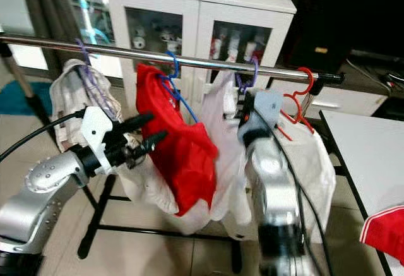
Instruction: Hang hanger
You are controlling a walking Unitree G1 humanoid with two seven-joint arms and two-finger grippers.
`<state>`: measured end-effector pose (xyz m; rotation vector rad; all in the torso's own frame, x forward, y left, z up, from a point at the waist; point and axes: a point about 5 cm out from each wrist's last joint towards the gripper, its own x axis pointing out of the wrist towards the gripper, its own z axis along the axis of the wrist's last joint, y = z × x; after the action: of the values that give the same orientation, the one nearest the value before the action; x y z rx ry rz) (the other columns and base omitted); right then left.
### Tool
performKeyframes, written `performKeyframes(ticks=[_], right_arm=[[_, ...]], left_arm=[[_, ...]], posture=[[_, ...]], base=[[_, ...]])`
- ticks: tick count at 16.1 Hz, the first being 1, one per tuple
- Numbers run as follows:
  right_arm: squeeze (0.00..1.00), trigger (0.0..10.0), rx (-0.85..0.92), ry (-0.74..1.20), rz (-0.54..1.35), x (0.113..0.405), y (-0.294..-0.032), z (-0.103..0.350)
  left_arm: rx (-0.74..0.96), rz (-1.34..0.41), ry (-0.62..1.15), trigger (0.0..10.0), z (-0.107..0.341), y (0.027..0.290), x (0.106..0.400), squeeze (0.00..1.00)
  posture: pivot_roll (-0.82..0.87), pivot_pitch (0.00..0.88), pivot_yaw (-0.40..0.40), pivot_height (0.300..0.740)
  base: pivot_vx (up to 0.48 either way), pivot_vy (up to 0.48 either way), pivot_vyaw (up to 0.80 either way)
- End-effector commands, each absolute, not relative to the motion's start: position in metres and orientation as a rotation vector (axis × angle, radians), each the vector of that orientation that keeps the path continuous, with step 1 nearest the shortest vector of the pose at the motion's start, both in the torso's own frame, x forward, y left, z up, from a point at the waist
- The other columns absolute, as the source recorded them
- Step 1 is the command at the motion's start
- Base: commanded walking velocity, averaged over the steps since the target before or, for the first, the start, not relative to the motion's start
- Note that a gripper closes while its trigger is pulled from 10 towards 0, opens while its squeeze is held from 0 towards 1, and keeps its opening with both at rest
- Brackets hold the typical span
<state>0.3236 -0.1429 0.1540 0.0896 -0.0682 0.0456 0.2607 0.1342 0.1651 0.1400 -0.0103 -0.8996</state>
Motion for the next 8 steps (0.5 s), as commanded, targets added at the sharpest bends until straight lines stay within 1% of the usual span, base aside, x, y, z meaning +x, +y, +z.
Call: performKeyframes(ticks=[1,4,5,8], right_arm=[[0.00,10.0,0.078,-0.064,0.000,0.328,-0.152,0.156],[0.00,10.0,0.014,0.075,0.080,0.355,-0.147,0.152],[0.00,10.0,-0.014,0.085,0.102,0.362,-0.145,0.154],[0.00,10.0,-0.009,0.084,0.110,0.378,-0.142,0.165]], left_arm=[[0.156,-0.959,-0.012,10.0,0.169,0.127,0.260,0.00],[0.163,-0.981,0.001,10.0,0.169,0.126,0.262,0.00],[0.163,-0.986,0.002,10.0,0.170,0.126,0.262,0.00],[0.165,-0.999,0.003,10.0,0.172,0.127,0.261,0.00]], posture=[[0.00,0.000,-0.068,0.740],[0.00,0.000,-0.062,0.740],[0.00,0.000,-0.062,0.740],[0.01,0.000,-0.071,0.740]], base=[[0.000,0.000,0.00],[0.000,0.000,0.00],[0.000,0.000,0.00],[0.000,0.000,0.00]])
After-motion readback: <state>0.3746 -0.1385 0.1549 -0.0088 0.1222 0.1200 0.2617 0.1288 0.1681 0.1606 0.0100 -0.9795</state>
